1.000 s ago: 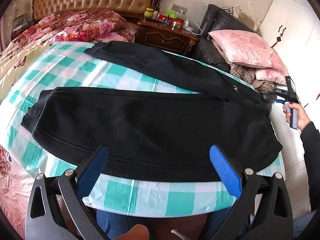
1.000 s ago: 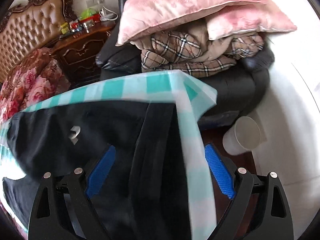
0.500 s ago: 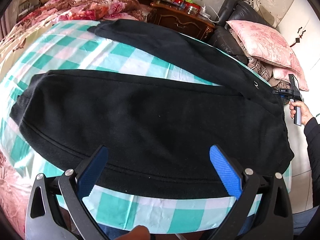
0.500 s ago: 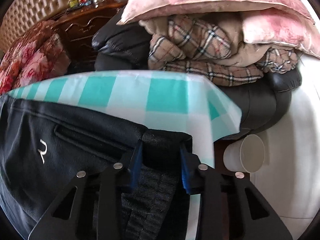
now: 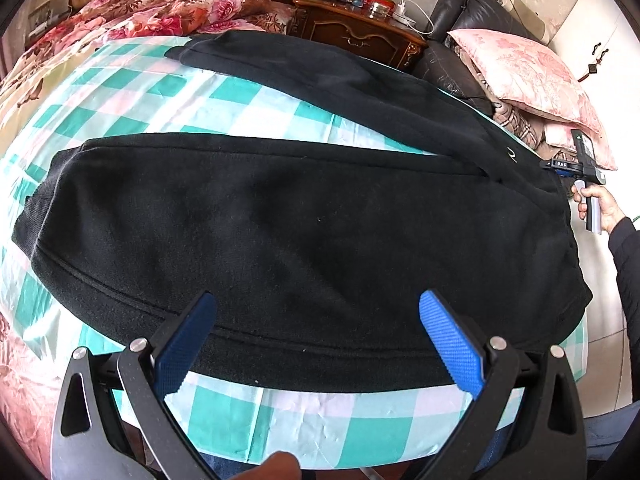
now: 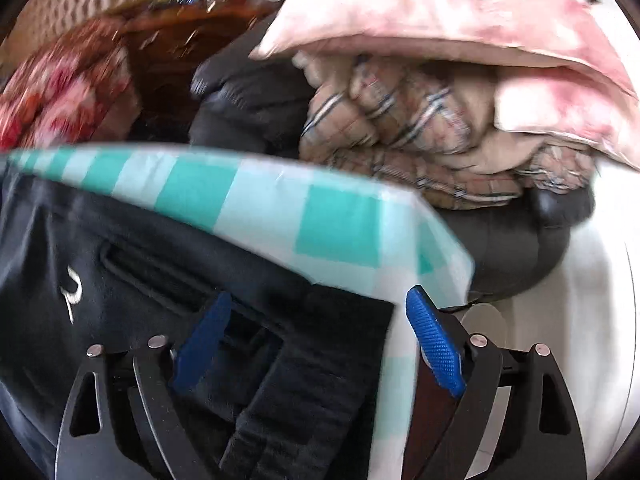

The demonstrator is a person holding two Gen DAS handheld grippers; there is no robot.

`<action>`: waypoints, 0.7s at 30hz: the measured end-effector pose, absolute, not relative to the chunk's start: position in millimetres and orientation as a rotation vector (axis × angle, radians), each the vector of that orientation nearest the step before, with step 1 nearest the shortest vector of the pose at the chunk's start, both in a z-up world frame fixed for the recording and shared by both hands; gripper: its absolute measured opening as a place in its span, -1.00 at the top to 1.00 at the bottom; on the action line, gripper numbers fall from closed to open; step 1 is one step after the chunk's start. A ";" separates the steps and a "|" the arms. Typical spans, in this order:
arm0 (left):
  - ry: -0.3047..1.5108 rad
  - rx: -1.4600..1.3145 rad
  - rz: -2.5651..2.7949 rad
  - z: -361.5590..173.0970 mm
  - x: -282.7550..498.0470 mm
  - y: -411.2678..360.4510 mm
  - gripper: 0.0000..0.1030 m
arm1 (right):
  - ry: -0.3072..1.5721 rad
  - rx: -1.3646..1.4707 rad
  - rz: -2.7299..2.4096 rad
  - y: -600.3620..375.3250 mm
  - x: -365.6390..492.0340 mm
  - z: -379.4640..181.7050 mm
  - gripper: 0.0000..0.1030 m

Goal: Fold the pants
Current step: 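Move the right tool to the waistband and grasp the black sweatpants, then grasp the pant leg hem with the left tool while the right tool holds the waistband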

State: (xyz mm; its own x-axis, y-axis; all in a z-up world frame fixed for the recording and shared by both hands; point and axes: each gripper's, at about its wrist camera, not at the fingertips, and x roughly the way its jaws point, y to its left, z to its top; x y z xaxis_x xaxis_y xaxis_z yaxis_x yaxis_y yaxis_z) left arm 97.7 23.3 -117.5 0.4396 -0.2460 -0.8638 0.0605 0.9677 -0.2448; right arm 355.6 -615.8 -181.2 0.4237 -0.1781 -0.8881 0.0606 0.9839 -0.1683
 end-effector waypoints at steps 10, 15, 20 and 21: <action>1.068 -0.258 -0.173 -106.2 101.4 44.3 -0.97 | 0.934 -0.182 -0.042 -580.6 305.3 -113.6 0.28; 1.033 -0.341 -0.205 -91.9 89.1 52.1 -0.97 | 0.719 -0.186 0.070 -529.6 210.0 -40.7 0.29; 0.976 -0.387 -0.233 -74.7 63.7 62.5 -0.97 | 0.549 -0.190 0.252 -469.9 74.4 -11.4 0.29; 0.966 -0.396 -0.237 -72.8 58.4 66.1 -0.97 | 0.539 -0.182 0.282 -463.0 51.0 -15.2 0.29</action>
State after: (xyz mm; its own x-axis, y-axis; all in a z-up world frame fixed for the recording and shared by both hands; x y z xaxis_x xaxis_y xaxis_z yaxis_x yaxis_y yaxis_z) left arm 58.4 66.1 -72.8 0.5504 -0.3682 -0.7493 0.0206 0.9032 -0.4287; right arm 51.0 -463.0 -15.2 0.8210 0.2164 -0.5283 -0.3113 0.9454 -0.0965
